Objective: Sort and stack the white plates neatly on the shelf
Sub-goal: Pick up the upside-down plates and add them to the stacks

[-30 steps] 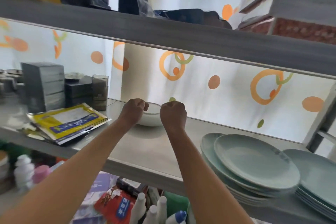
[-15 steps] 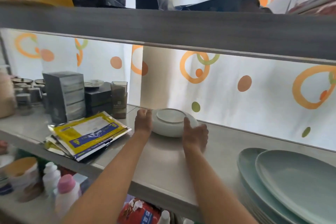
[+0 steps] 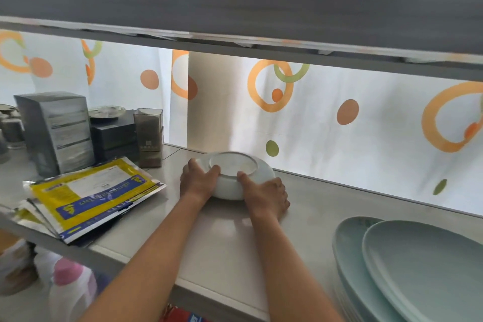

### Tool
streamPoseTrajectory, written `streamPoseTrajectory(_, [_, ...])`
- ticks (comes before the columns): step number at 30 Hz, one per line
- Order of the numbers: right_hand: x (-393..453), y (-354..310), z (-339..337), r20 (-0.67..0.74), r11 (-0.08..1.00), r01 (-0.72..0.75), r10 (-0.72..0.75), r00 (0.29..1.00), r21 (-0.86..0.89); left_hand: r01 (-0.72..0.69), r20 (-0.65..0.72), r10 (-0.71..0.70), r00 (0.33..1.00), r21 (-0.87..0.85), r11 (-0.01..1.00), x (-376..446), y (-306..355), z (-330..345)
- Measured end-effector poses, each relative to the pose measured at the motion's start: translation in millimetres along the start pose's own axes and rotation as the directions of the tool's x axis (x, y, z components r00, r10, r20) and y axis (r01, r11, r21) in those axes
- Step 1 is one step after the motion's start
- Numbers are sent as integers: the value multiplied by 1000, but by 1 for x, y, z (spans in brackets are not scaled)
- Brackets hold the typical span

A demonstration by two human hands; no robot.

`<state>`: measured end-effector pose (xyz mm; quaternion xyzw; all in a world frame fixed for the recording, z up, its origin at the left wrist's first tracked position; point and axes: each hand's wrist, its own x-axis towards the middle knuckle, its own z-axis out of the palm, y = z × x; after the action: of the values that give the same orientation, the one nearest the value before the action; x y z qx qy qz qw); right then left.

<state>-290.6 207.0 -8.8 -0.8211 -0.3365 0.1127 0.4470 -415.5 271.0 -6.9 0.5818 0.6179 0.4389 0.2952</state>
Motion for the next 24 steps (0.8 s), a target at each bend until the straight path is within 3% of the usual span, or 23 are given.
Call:
streamPoseTrajectory(10, [-8, -7, -12, 11, 954, -113, 114, 993, 279, -23, -120, 1, 993, -187, 982, -20, 6, -13])
streamPoseTrajectory(14, [-16, -16, -20, 0, 869, -90, 103, 995, 486, -81, -187, 21, 982, -323, 943, -26, 12, -22])
streamPoseTrajectory(19, [-21, -24, -38, -14, 660, 20, -15, 1000, 751, -101, -77, 67, 995, -655, 749, -26, 17, -35])
streamPoseTrajectory(24, [-29, -28, -49, -104, 597, 154, -117, 988, 788, -65, 18, 162, 987, -866, 495, -37, 32, -46])
